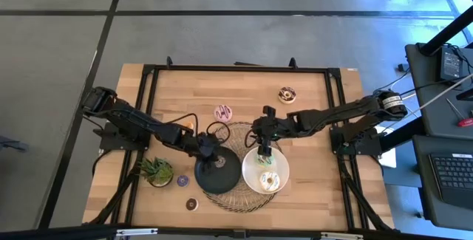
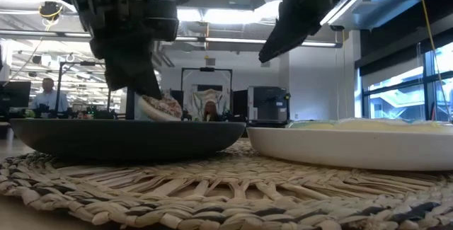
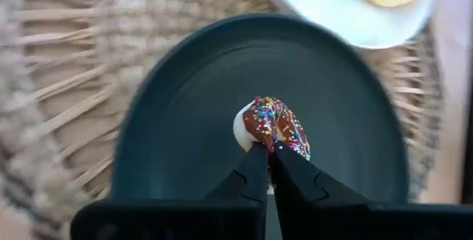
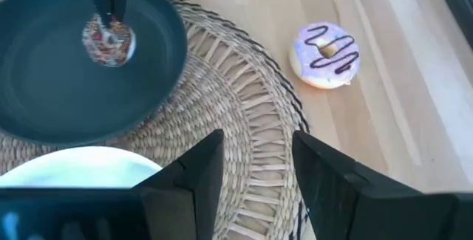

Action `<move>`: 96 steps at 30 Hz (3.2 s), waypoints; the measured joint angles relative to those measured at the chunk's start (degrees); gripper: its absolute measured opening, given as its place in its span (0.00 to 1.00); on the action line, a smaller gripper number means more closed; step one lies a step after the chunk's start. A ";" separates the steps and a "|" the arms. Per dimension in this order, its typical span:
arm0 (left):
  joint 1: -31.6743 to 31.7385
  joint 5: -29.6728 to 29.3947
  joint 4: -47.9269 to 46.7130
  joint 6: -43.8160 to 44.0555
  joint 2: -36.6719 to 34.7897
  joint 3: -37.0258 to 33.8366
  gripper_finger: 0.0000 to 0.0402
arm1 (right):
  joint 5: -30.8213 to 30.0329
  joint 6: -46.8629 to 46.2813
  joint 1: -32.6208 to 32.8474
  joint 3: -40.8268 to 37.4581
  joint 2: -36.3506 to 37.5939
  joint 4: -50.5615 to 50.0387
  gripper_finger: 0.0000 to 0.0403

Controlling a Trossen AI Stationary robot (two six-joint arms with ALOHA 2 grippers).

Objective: Pick & Place donuts
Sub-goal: Put the small brown donut on the black plate

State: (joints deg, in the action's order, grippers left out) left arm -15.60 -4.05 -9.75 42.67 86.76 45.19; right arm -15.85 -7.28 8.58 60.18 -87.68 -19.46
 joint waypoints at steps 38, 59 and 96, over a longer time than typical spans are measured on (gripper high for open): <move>-3.17 -6.38 -2.21 5.97 0.88 -0.02 0.08 | -0.08 -1.24 -0.02 -1.39 -0.02 0.35 0.40; -3.98 -7.82 -1.90 9.10 3.29 -0.07 0.08 | -0.06 -1.23 -0.02 -1.39 -0.02 0.29 0.40; -3.30 -6.22 -2.39 6.52 3.26 -0.07 0.30 | -0.06 -1.04 -0.02 -1.39 -0.02 0.32 0.40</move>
State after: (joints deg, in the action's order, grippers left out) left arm -18.90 -10.27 -12.14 49.19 90.02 45.12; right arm -15.90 -8.32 8.55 58.78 -87.70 -19.14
